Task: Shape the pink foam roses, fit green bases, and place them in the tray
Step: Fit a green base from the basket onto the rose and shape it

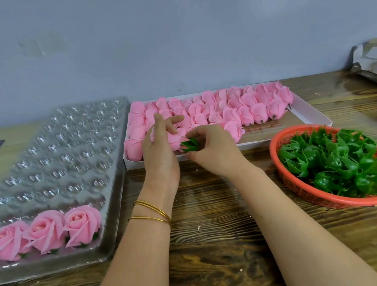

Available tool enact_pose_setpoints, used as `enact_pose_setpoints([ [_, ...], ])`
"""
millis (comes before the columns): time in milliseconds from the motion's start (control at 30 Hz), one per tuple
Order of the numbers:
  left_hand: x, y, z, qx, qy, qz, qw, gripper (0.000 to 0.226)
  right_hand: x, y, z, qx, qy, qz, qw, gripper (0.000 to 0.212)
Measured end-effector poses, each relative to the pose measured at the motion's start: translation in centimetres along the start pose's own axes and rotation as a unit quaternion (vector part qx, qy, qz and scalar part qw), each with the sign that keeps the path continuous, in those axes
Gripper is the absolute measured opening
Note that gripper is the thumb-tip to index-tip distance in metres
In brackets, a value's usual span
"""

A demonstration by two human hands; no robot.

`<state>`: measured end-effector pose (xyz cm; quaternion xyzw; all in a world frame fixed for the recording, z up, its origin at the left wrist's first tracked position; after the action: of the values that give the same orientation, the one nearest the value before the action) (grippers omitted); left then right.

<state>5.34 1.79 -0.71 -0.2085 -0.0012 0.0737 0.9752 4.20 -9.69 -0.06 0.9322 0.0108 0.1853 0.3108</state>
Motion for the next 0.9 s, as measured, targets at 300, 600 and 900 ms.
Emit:
enact_pose_setpoints([
  [300, 0.0, 0.1, -0.1, 0.019, -0.004, -0.007, 1.000, 0.055, -0.1, -0.1, -0.4, -0.009, 0.015, -0.007, 1.000, 0.045],
  [600, -0.3, -0.1, -0.2, 0.034, -0.006, -0.006, 0.999, 0.054, -0.1, 0.0, -1.3, 0.079, -0.002, -0.023, 0.997, 0.051],
  [900, -0.4, -0.2, -0.1, 0.043, -0.013, -0.004, 0.999, 0.055, 0.1, 0.1, -0.8, 0.158, -0.065, -0.014, 0.985, 0.044],
])
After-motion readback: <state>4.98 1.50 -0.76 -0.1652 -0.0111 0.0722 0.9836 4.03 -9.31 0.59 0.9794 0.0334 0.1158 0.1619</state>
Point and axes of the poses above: each hand's wrist, its own x-axis towards the middle knuckle, its own y-axis out of the back of the hand, z = x × y, the point moved 2 cm from there along x, towards the middle knuckle, and after that the axes turned 9 degrees about y, right-handed, at the moved point
